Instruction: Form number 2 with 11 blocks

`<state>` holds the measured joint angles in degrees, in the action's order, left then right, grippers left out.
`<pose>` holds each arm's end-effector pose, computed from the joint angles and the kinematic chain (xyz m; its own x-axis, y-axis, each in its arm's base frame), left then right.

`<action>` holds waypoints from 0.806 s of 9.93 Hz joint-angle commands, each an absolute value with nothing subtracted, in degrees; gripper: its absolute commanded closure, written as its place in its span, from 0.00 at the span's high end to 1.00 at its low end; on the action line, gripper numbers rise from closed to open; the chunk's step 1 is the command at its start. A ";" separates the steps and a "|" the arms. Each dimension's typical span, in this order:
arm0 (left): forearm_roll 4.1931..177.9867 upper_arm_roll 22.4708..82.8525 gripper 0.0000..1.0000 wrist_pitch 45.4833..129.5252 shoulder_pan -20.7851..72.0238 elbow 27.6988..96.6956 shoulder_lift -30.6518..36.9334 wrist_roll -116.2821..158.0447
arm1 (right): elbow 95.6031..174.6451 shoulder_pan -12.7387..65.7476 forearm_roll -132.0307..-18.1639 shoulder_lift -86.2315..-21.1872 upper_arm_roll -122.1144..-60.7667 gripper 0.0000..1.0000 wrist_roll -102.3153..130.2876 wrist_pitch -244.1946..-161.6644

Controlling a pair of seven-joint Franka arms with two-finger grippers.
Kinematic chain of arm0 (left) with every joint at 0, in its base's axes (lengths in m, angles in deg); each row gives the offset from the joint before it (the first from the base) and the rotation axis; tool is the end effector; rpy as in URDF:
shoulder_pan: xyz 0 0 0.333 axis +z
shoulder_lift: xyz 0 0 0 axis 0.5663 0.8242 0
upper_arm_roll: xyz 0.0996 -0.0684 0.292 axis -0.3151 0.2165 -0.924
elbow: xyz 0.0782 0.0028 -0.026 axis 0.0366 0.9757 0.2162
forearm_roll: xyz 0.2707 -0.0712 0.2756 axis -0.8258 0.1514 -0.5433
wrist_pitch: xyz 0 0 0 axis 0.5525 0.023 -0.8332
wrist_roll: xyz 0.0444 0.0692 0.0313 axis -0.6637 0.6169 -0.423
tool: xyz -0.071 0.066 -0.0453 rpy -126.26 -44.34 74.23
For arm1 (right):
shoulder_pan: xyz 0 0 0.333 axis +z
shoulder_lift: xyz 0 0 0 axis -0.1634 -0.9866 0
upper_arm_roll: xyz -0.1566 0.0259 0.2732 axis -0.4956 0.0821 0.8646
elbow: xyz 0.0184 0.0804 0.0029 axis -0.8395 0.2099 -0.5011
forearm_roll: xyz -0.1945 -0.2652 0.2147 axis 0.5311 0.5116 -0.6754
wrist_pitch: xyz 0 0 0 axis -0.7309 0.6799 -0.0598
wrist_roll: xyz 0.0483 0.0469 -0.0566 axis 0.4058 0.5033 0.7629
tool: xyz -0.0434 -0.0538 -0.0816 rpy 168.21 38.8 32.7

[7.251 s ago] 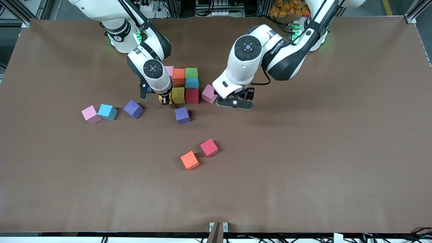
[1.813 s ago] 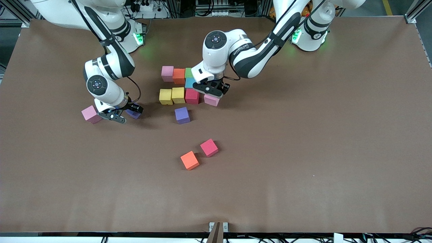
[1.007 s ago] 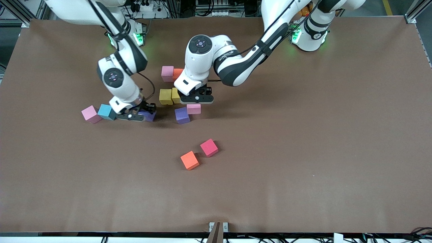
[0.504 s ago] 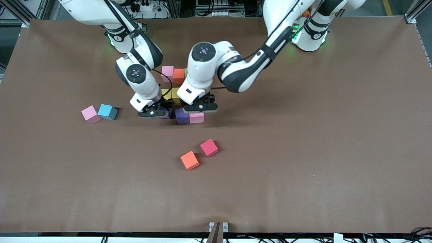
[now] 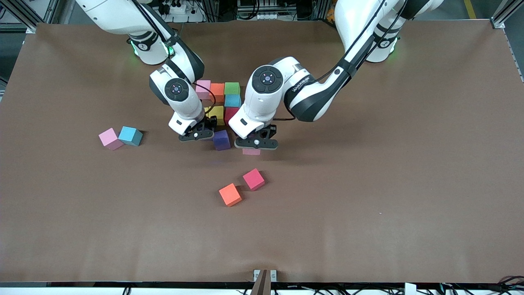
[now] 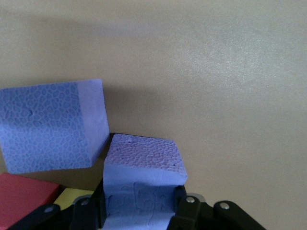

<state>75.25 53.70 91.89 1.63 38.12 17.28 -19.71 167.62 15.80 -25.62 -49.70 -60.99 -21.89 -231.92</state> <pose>0.5083 -0.5469 0.3568 0.9983 -0.0541 0.0205 -0.0568 -0.9833 0.1727 0.4417 0.2790 0.2091 0.9821 0.1741 -0.0715 0.1753 -0.9845 0.0105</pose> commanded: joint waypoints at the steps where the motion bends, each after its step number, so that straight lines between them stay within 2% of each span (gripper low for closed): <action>1: 76.74 53.67 0.03 91.01 2.15 38.95 16.19 -14.44 | 166.97 15.65 -22.27 -50.37 -61.73 0.00 -20.84 -230.49; 4: 77.00 53.67 0.10 91.01 2.59 38.95 16.19 -11.18 | 165.31 15.64 -22.17 -50.46 -62.17 0.00 -24.33 -226.45; 8: 77.70 53.67 0.10 91.01 2.85 39.21 16.28 -7.91 | 164.25 16.09 -22.78 -51.16 -62.17 0.00 -32.17 -226.00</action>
<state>75.99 53.68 91.76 2.40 38.22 17.28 -9.77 165.80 15.78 -23.53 -50.27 -62.29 -29.32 -226.92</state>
